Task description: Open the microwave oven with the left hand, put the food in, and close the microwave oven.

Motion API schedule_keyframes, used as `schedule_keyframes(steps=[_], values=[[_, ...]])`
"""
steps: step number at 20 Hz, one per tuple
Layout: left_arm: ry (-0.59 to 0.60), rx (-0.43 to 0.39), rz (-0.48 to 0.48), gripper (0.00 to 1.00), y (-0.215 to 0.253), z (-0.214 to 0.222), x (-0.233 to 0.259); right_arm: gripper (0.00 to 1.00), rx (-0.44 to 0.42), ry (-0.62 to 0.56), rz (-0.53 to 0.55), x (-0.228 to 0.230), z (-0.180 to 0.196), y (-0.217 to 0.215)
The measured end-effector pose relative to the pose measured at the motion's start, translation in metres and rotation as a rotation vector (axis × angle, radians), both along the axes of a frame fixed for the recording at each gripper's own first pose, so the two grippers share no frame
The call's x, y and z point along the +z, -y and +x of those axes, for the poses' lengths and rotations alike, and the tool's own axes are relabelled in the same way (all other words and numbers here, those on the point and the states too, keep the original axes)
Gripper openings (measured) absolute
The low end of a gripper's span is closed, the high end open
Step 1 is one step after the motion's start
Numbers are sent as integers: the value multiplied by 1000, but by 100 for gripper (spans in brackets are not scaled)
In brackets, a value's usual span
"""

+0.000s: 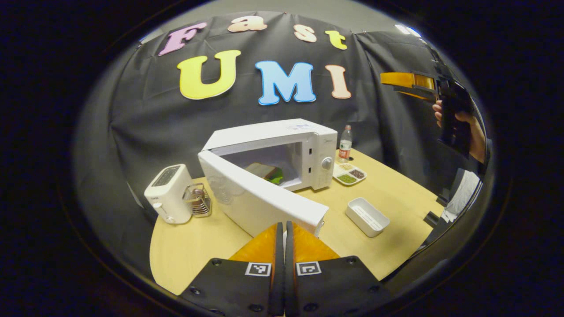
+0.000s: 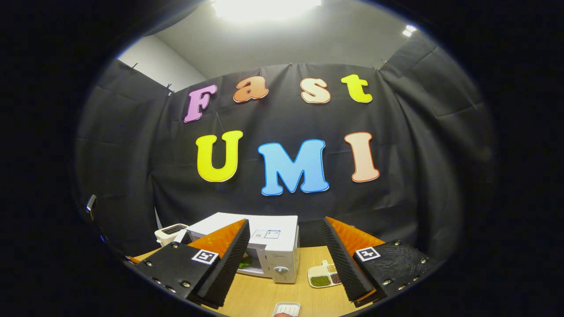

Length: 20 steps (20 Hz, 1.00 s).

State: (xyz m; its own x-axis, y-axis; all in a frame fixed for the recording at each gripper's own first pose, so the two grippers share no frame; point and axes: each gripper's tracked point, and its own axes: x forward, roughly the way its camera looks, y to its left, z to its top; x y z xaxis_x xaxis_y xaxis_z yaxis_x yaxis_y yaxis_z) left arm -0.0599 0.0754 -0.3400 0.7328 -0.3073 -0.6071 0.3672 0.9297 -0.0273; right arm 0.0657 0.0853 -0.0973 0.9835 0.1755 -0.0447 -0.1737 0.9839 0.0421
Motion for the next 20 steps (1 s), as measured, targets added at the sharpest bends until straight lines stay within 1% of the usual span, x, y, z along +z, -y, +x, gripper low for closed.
schedule_keyframes(steps=[3, 4, 6, 7, 10, 11, 12, 13, 16, 18, 19, 20], values=[[1, -13, -3, 7, 24, 22, -6, 97, -6, 4, -2, 0, 0, 12], [0, -17, -12, 9, 33, 28, -7, 97, -9, 4, 0, -1, 0, 17], [8, -21, -33, 5, 47, 44, -6, 97, -22, 3, 8, -2, 0, 28], [12, -22, -42, 5, 54, 50, -5, 97, -30, 2, 10, -3, 2, 32], [22, -28, -61, 9, 72, 73, -5, 97, -54, 2, 11, -5, 0, 47], [26, -32, -67, 7, 78, 81, -5, 97, -61, 4, 9, -4, 1, 51], [30, -37, -68, 7, 83, 87, -5, 97, -67, 6, 5, -4, 2, 56], [30, -42, -66, 9, 87, 93, -7, 97, -70, 9, 2, -3, 2, 59], [37, -47, -56, 9, 97, 107, -9, 97, -71, 10, -7, -5, 7, 69], [37, -40, -55, 9, 104, 118, -11, 97, -72, 3, -3, -7, 11, 74], [29, -20, -54, 9, 107, 125, -14, 97, -72, -2, 0, -9, 13, 77], [21, 0, -63, 7, 110, 131, -15, 97, -74, -6, 4, -10, 15, 80]])
